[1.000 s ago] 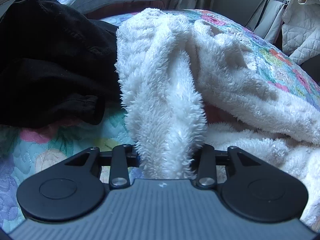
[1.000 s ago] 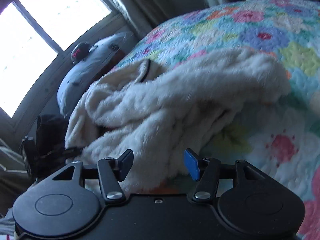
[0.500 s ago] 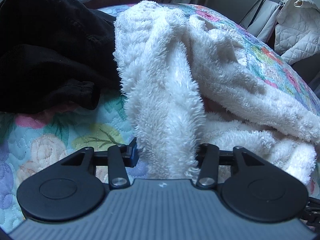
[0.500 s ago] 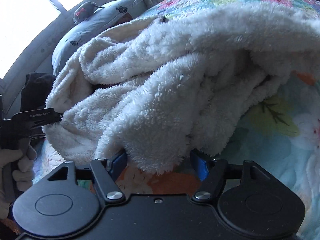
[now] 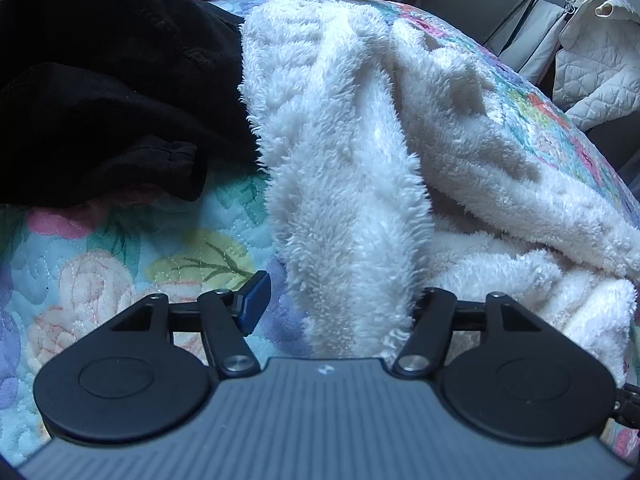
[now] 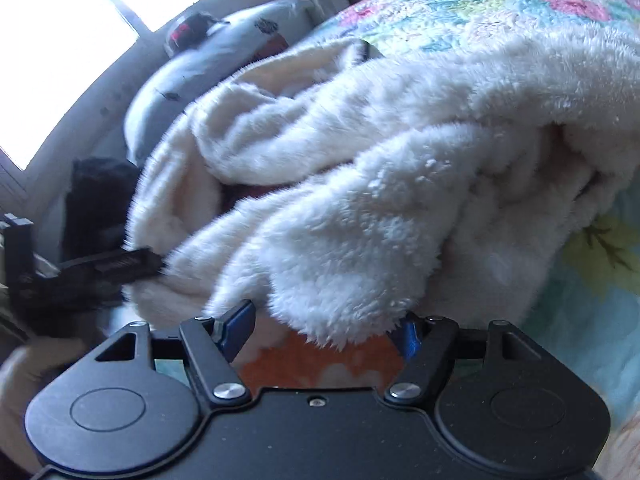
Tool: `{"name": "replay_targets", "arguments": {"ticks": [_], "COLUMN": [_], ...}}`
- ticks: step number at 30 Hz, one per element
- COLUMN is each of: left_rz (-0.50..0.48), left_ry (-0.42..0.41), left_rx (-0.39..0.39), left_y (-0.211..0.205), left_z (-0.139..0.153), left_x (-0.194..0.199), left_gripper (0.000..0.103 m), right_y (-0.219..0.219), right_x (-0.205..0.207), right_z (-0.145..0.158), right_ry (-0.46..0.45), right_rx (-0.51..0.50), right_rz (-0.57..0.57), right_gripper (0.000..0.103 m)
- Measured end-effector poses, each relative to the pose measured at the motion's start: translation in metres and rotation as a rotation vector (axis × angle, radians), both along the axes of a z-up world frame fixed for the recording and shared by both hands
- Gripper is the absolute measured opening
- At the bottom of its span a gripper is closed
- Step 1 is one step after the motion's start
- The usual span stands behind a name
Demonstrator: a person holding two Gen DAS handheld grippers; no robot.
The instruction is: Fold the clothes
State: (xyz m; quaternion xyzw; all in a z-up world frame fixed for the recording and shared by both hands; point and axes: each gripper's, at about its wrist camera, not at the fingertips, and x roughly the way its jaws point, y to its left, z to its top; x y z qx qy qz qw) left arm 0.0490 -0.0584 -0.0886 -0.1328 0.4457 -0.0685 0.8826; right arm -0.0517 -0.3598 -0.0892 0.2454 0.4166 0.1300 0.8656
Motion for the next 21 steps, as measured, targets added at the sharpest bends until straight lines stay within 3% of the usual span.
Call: {"name": "replay_targets", "arguments": {"ticks": [8, 12, 17, 18, 19, 20, 21], "left_rz": [0.021, 0.023, 0.023, 0.021, 0.015, 0.005, -0.009], "left_ry": [0.022, 0.026, 0.025, 0.021, 0.013, -0.001, -0.018], "left_rx": [-0.057, -0.076, -0.071, -0.064, -0.054, -0.049, -0.049], "left_y": [0.013, 0.014, 0.013, 0.012, 0.011, 0.008, 0.005], "left_z": [-0.013, -0.017, -0.017, -0.017, -0.016, -0.013, -0.009], "left_x": [0.007, 0.009, 0.009, 0.009, 0.009, 0.008, 0.006], "left_gripper": [0.081, 0.081, 0.081, 0.081, 0.081, 0.072, 0.063], "right_y": [-0.017, -0.025, -0.038, -0.038, -0.038, -0.037, -0.038], "right_x": [-0.016, -0.007, 0.013, 0.015, 0.017, 0.019, 0.019], "right_z": [-0.004, -0.016, -0.051, -0.05, -0.047, -0.044, -0.038], "right_ry": [0.023, 0.038, 0.069, 0.059, 0.053, 0.046, 0.024], "right_rx": [0.101, 0.085, 0.2, 0.186, 0.153, 0.119, 0.094], "right_rz": [-0.111, -0.172, -0.276, -0.279, -0.274, -0.269, -0.26], "right_gripper": [0.075, 0.075, 0.074, 0.064, 0.039, 0.028, 0.023]}}
